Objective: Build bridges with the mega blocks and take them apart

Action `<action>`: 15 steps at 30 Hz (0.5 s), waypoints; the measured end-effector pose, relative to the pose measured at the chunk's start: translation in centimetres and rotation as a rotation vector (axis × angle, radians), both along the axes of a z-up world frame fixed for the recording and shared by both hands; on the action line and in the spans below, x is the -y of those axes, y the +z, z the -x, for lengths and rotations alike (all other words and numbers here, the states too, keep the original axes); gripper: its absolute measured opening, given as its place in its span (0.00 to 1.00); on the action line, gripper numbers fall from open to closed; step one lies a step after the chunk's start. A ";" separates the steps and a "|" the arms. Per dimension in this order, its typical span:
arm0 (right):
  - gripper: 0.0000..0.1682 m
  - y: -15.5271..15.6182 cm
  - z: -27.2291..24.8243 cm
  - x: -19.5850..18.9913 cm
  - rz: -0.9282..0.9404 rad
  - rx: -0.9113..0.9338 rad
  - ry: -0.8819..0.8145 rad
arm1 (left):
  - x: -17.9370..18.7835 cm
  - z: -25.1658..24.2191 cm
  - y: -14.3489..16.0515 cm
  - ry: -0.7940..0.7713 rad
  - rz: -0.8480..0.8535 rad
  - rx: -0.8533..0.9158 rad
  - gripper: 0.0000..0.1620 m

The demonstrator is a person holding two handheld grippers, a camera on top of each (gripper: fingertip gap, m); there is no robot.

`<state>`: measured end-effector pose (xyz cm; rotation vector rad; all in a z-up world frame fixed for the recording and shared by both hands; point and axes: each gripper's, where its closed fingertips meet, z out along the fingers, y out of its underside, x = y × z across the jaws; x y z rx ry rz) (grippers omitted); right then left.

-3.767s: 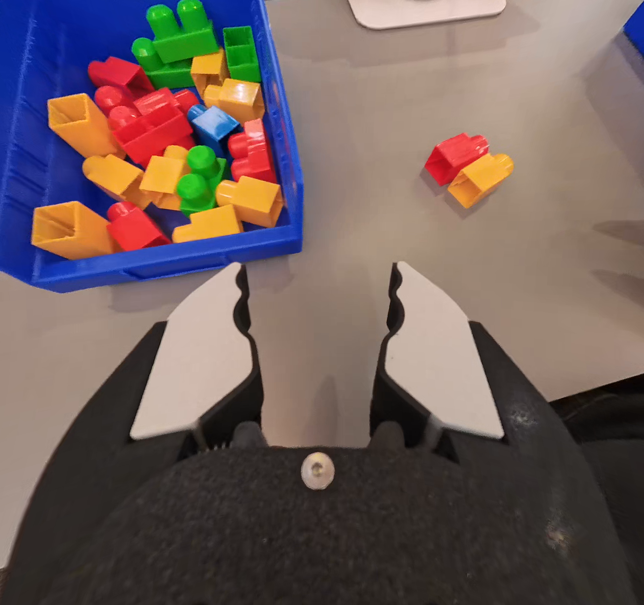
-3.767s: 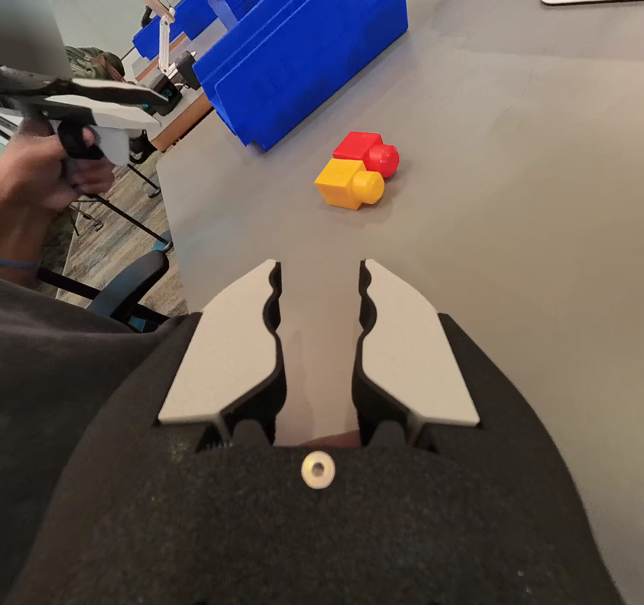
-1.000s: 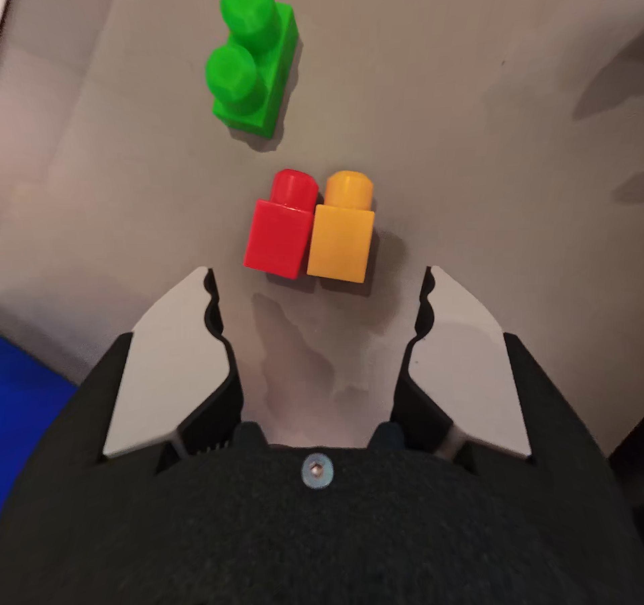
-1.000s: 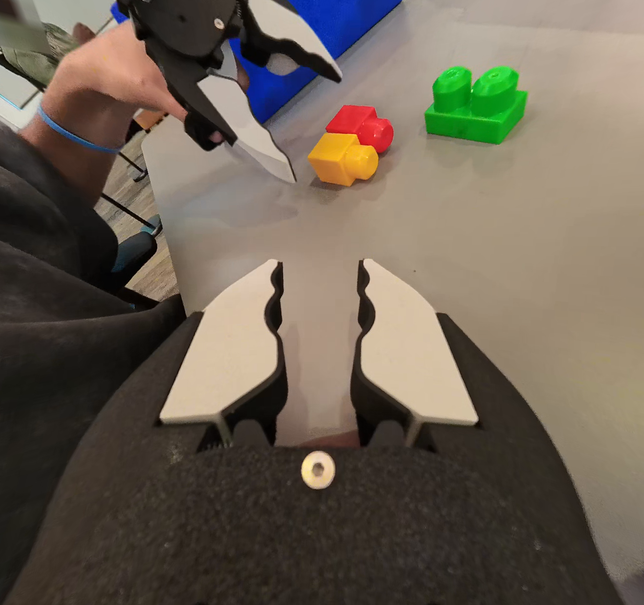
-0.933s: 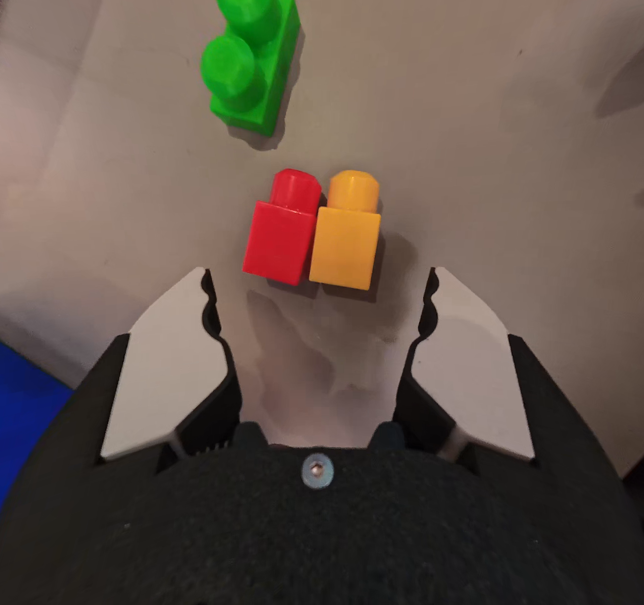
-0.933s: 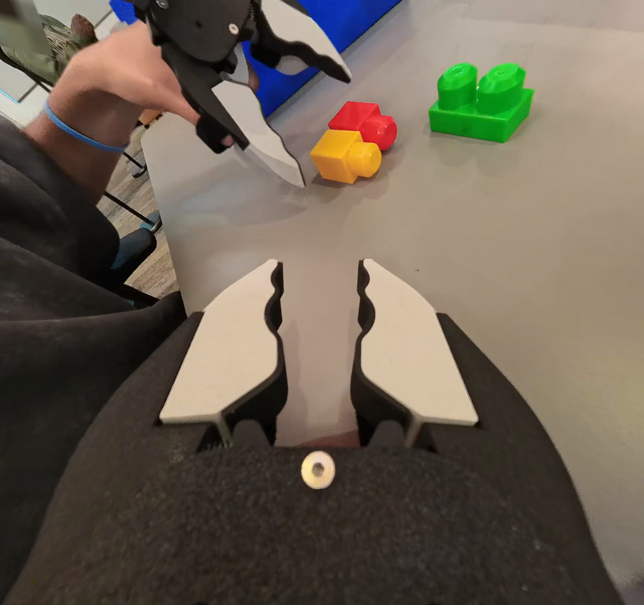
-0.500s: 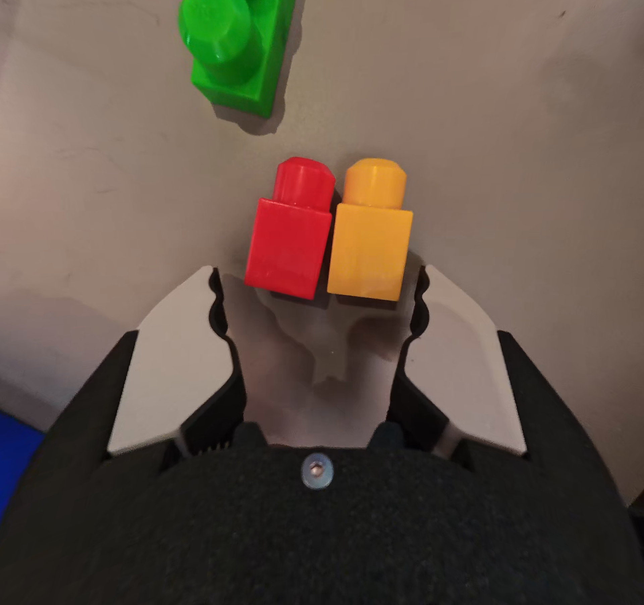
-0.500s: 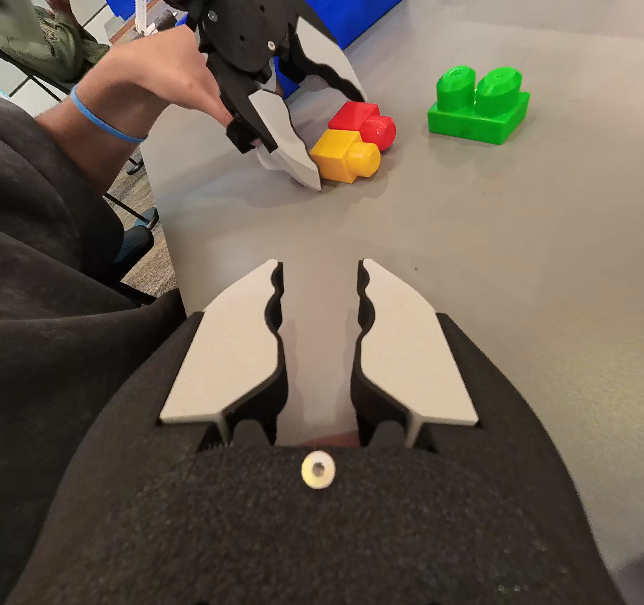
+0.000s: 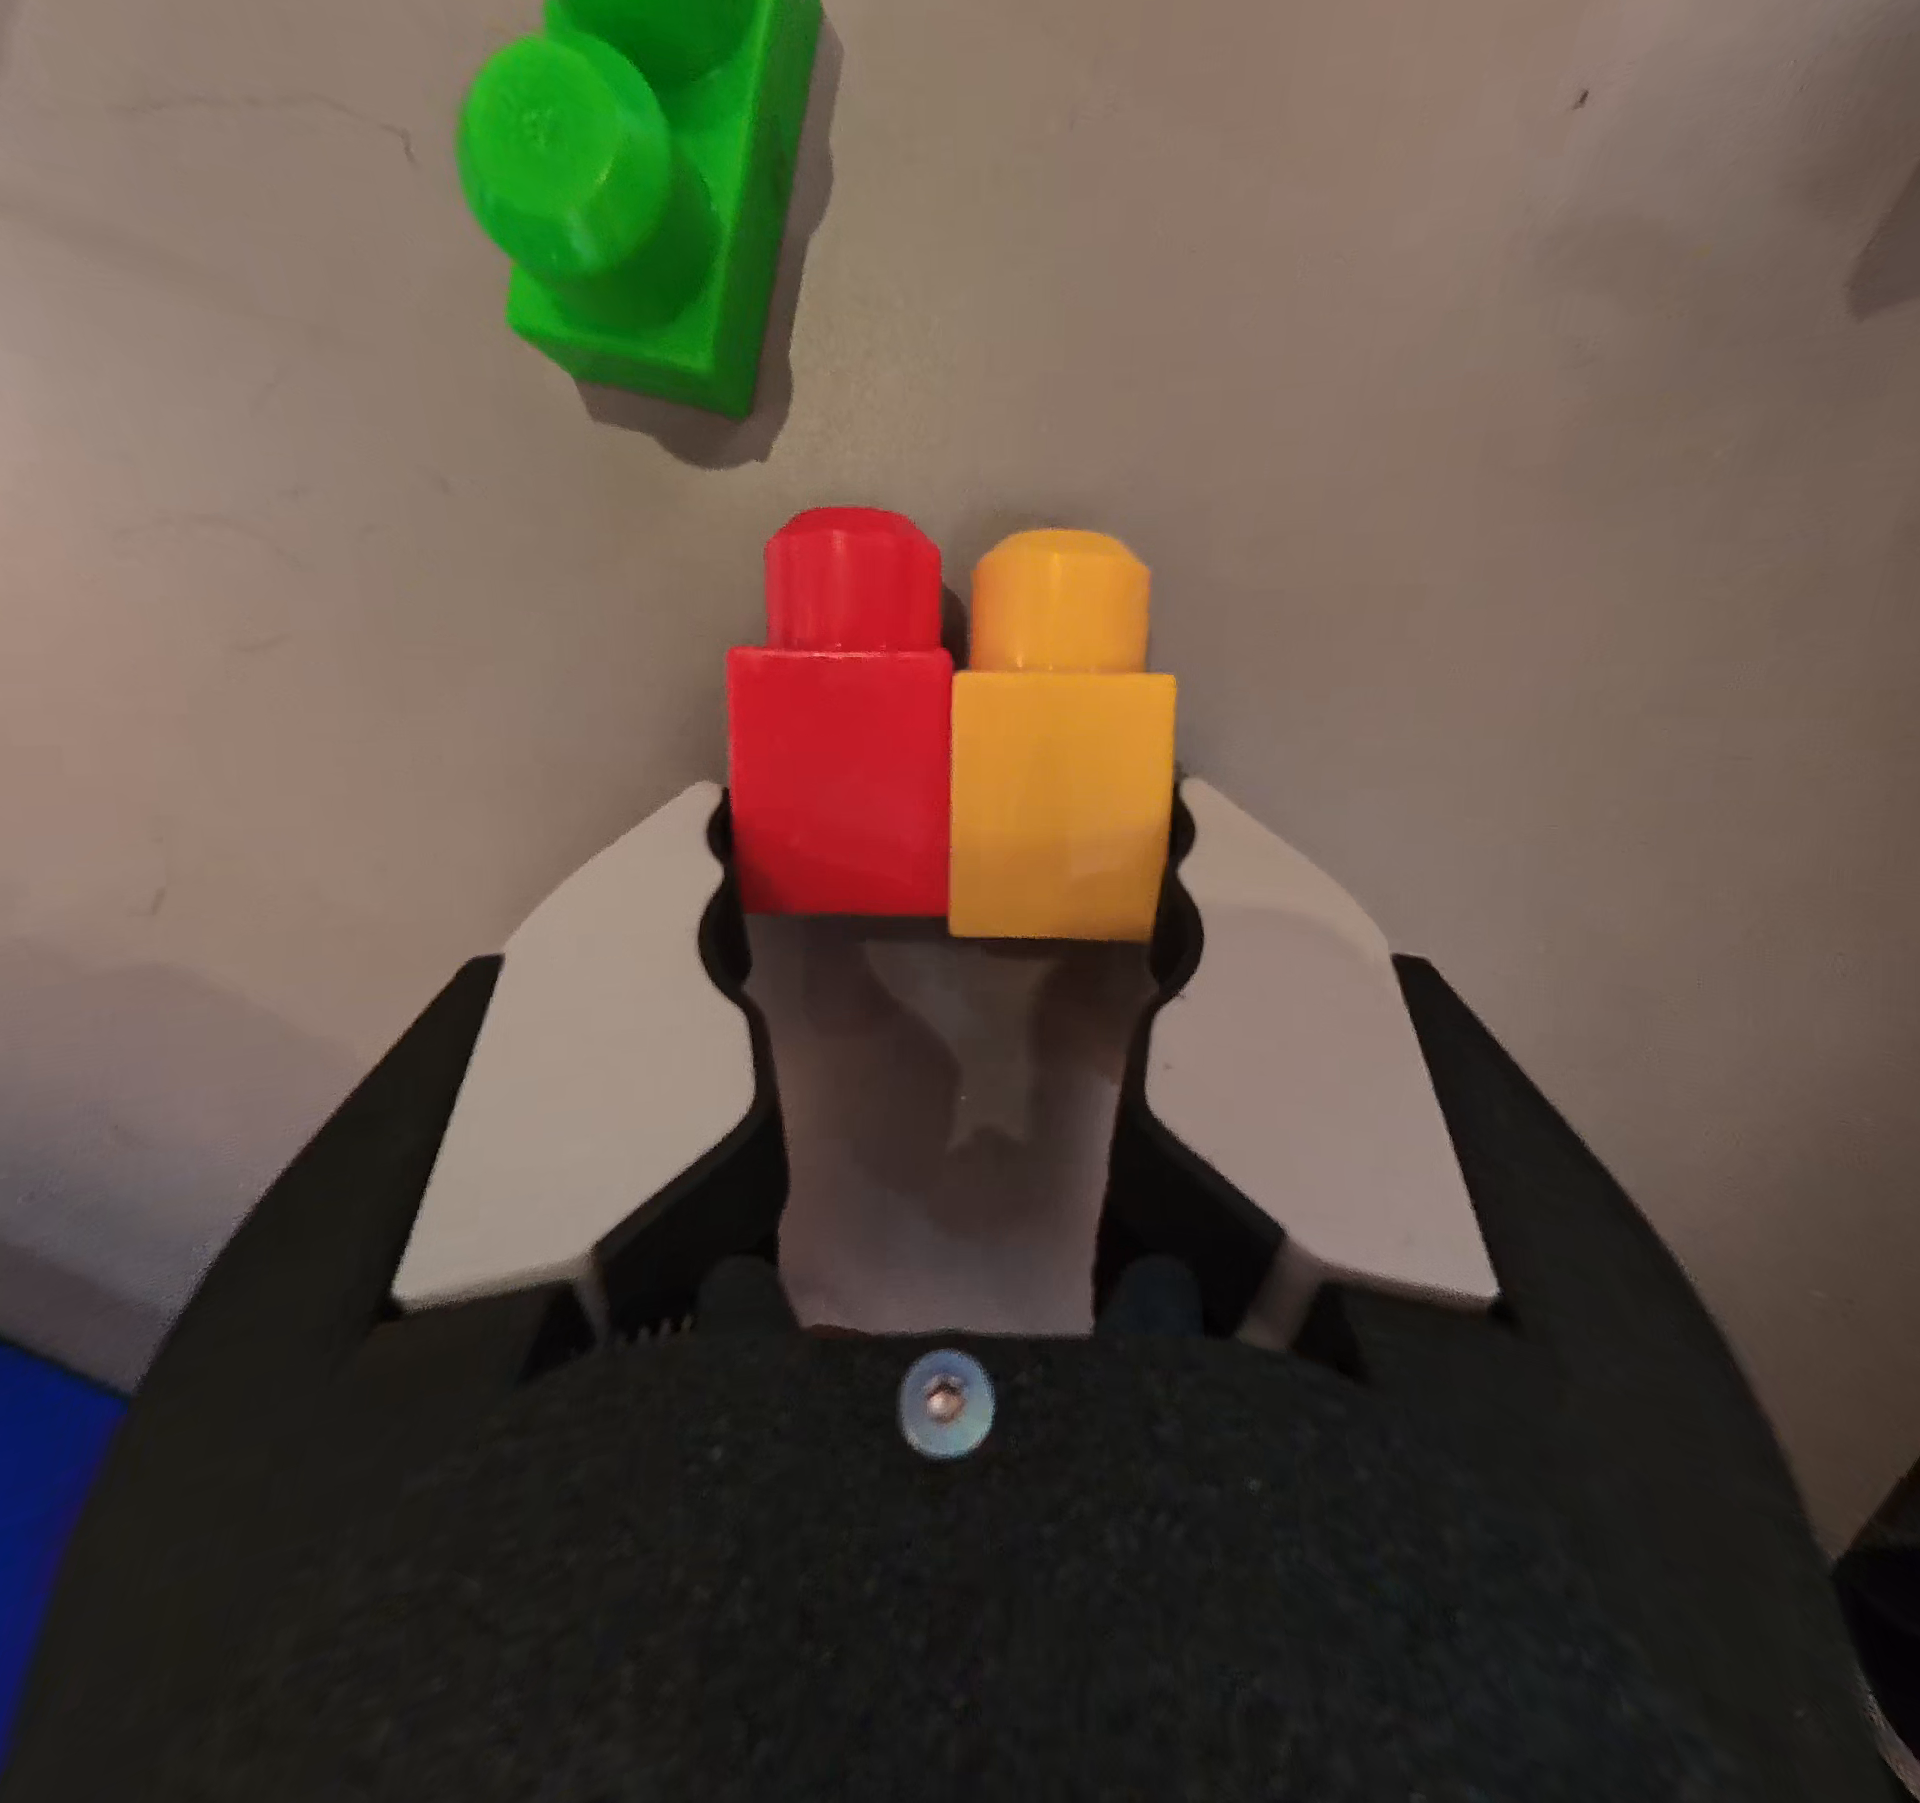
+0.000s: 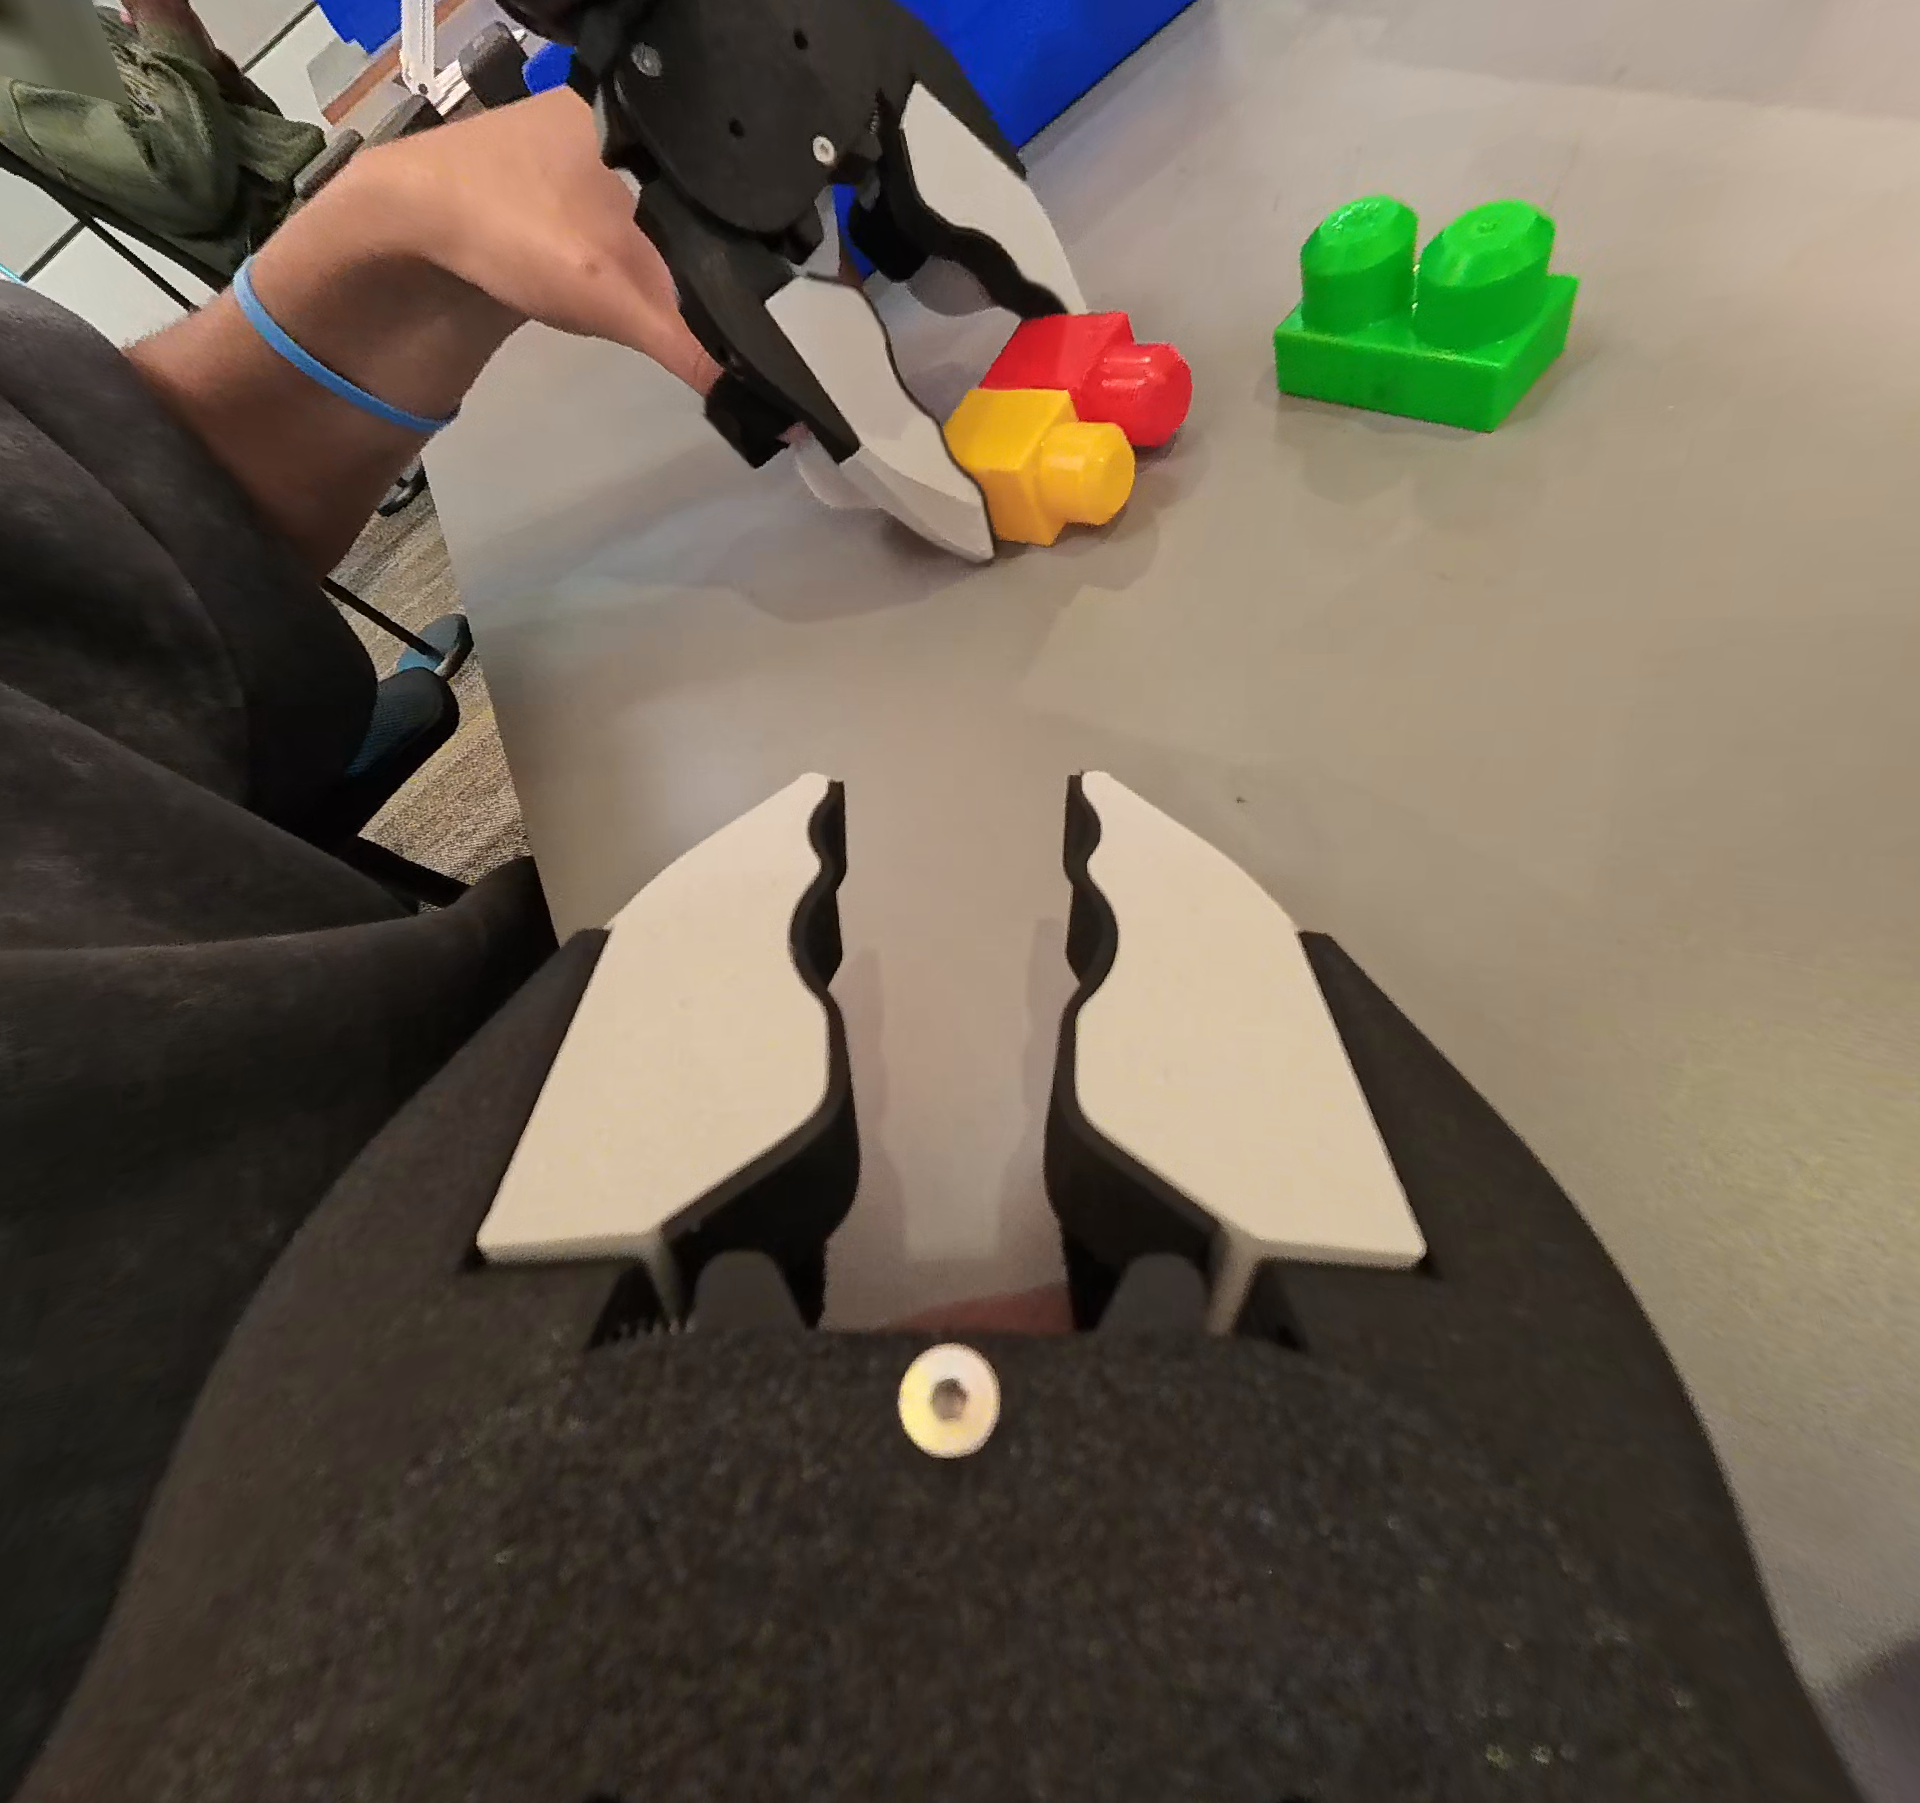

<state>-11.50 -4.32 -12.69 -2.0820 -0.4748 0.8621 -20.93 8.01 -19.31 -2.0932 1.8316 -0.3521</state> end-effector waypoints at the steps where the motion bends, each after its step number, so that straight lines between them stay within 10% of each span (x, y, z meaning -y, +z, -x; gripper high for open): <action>1: 0.24 0.0 0.0 0.0 0.001 -0.001 0.000 | 0.0 0.0 0.0 0.002 0.002 0.002 0.47; 15: 0.24 -0.1 0.0 0.1 0.003 0.005 0.006 | 0.0 0.4 0.3 0.002 -0.020 -0.008 0.51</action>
